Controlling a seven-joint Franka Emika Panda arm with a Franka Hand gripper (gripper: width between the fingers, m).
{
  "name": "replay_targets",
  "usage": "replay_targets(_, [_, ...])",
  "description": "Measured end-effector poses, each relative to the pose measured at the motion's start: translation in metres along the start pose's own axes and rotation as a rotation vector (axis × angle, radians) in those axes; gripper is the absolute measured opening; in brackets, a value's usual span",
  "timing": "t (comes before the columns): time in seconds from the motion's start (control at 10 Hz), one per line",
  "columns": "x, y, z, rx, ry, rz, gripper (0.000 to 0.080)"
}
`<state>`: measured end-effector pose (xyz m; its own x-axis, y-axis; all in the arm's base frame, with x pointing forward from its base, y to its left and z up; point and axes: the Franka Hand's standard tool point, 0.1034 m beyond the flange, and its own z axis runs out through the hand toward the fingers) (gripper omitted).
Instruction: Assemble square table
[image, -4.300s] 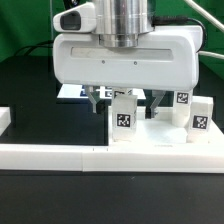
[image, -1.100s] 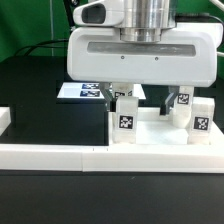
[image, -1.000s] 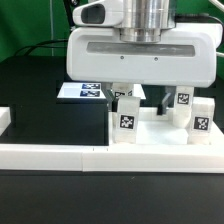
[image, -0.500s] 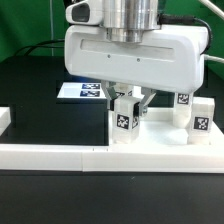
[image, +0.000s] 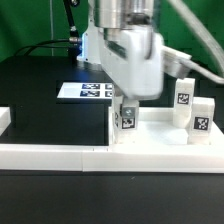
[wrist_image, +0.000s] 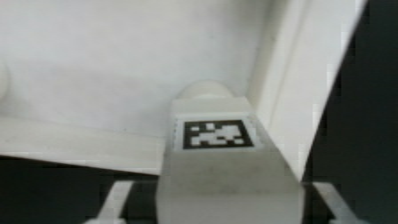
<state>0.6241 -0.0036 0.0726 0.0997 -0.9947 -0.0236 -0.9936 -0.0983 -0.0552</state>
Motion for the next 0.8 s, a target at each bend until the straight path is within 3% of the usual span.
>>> replay_targets(0.6, [-0.0031,0.0005,0.0009,-0.002,0.0,0.35,0.0291])
replay_targets(0.8, [-0.0047,0.0004,0.0002,-0.027,0.007,0.544,0.0295])
